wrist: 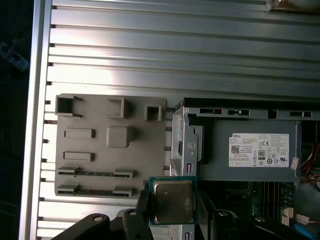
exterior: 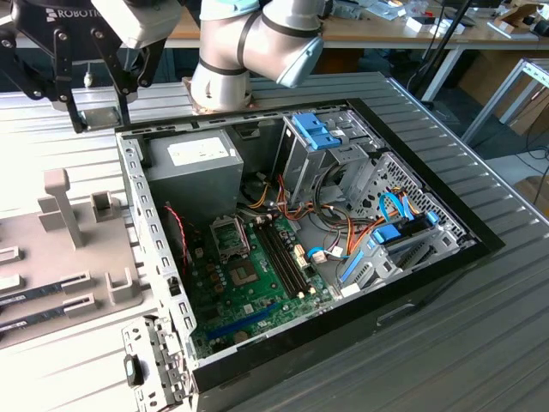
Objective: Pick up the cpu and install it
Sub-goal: 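Pick up the cpu and move it towards the insertion slot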
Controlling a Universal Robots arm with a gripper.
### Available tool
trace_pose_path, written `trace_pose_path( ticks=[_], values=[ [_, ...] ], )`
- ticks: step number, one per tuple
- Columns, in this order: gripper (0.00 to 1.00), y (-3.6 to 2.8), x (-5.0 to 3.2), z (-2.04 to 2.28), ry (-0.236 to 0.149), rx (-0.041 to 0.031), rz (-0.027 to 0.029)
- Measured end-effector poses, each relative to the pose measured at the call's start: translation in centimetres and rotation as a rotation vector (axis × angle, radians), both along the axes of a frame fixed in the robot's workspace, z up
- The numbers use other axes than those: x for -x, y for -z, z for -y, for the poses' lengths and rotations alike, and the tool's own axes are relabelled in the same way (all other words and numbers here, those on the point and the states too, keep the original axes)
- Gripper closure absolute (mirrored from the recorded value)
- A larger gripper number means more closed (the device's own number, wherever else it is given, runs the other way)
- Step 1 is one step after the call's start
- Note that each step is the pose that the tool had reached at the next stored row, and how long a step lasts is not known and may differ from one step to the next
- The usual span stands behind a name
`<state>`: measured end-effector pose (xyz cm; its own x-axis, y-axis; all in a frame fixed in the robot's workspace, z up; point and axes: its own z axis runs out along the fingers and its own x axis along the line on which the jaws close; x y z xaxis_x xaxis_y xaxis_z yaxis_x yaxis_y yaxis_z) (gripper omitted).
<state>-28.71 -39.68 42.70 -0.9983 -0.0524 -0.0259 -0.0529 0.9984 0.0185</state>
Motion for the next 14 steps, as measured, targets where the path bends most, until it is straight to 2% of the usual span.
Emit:
trace_pose_path(
  ticks=[14],
  values=[
    [0.53, 0.17, -1.90, 0.00, 0.000, 0.0000, 0.0000]
  ],
)
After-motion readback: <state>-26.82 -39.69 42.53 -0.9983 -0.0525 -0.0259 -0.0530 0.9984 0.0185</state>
